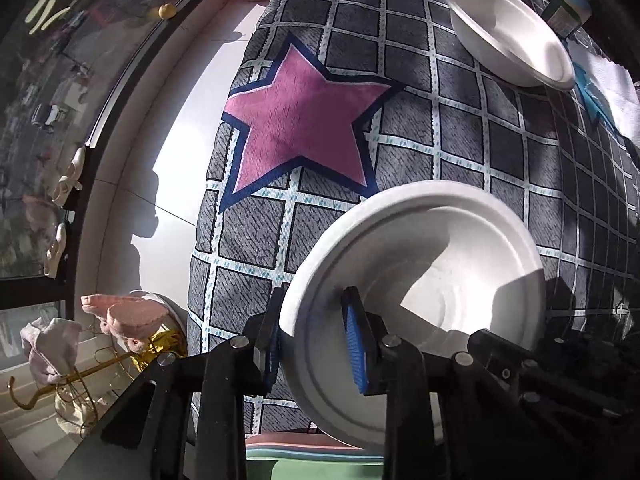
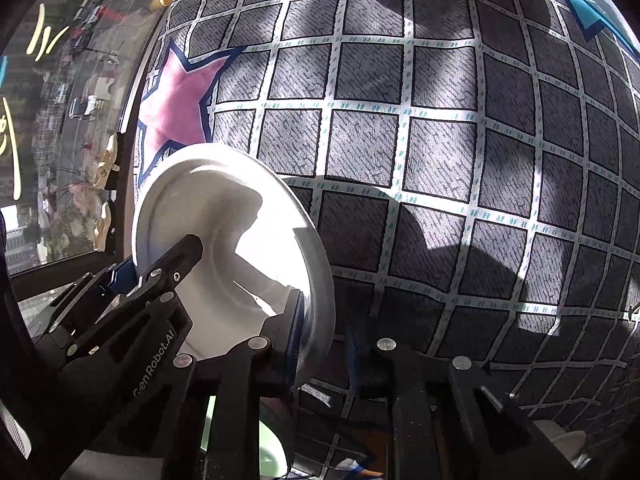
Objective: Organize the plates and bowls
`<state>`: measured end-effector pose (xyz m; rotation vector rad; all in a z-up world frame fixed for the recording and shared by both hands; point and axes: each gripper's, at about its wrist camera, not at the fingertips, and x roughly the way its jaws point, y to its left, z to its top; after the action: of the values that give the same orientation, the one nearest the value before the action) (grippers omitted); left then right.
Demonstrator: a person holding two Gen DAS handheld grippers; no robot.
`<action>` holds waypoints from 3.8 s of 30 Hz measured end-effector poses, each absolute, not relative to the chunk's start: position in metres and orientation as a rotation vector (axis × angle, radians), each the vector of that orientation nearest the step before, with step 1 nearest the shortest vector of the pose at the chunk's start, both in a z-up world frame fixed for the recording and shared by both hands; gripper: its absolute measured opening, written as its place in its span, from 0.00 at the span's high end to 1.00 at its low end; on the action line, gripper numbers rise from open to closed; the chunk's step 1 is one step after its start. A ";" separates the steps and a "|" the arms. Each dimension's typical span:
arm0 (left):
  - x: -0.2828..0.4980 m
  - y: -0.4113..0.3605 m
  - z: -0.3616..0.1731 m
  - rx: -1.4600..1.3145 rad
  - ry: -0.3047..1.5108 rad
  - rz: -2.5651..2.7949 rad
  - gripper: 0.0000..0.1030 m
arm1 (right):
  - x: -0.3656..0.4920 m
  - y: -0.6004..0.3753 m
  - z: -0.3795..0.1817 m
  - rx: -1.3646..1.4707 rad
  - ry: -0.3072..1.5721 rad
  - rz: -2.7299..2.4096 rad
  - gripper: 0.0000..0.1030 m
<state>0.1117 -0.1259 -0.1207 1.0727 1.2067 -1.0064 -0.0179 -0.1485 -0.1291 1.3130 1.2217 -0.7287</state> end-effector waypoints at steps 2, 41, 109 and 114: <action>0.107 -0.125 -0.122 1.077 1.217 -1.021 0.70 | -0.023 -0.146 -0.127 1.287 1.229 -0.731 0.85; -0.115 -0.043 -0.053 1.404 0.963 -1.485 0.70 | -0.258 -0.028 -0.064 1.554 0.999 -0.990 0.84; 0.077 -0.357 -0.107 1.035 1.021 -1.061 0.28 | -0.091 -0.346 -0.118 1.311 0.914 -0.978 0.34; 0.074 -0.359 -0.118 1.001 1.156 -1.131 0.63 | -0.091 -0.346 -0.128 1.384 0.882 -0.945 0.62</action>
<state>0.0736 -0.3593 -0.1177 1.0013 1.1560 -1.1314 -0.0906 -0.3456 -0.1282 1.3843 0.8819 -0.9452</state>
